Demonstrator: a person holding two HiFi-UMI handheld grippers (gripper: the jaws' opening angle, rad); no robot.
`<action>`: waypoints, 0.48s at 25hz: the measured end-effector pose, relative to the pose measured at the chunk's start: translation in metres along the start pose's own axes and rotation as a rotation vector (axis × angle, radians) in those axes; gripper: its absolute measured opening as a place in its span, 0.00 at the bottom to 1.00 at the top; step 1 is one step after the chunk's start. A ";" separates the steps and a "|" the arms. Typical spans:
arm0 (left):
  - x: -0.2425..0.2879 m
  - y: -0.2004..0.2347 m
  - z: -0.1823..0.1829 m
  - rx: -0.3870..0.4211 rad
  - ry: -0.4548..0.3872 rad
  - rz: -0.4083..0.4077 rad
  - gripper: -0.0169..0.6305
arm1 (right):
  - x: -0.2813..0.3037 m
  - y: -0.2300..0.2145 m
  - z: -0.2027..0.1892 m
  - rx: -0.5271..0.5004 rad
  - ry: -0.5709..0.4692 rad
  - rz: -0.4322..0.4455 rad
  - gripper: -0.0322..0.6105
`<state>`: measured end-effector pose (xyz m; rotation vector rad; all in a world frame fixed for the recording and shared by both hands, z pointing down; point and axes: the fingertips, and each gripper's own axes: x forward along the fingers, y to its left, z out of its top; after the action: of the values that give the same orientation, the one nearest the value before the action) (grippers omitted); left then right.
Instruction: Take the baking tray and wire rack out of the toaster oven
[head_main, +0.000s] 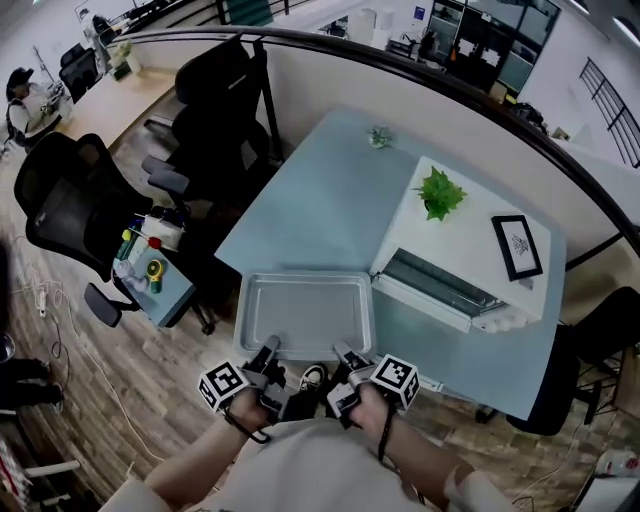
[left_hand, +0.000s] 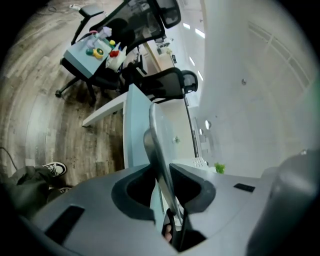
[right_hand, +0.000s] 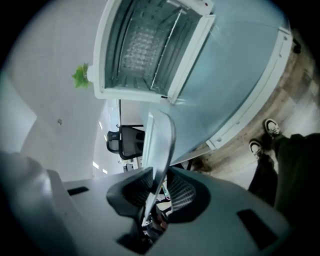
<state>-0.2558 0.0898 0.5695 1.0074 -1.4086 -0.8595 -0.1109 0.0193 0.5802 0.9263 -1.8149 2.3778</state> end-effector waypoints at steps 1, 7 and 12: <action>-0.003 0.001 0.003 -0.005 -0.016 0.002 0.16 | 0.004 0.003 -0.002 -0.010 0.013 0.000 0.18; -0.007 0.005 0.018 -0.035 -0.090 0.022 0.17 | 0.022 0.012 -0.004 -0.039 0.065 -0.004 0.19; 0.011 0.007 0.030 -0.053 -0.122 0.016 0.17 | 0.040 0.022 0.008 -0.076 0.079 -0.013 0.19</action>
<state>-0.2861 0.0811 0.5772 0.9151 -1.4863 -0.9548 -0.1480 -0.0084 0.5805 0.8222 -1.8504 2.2848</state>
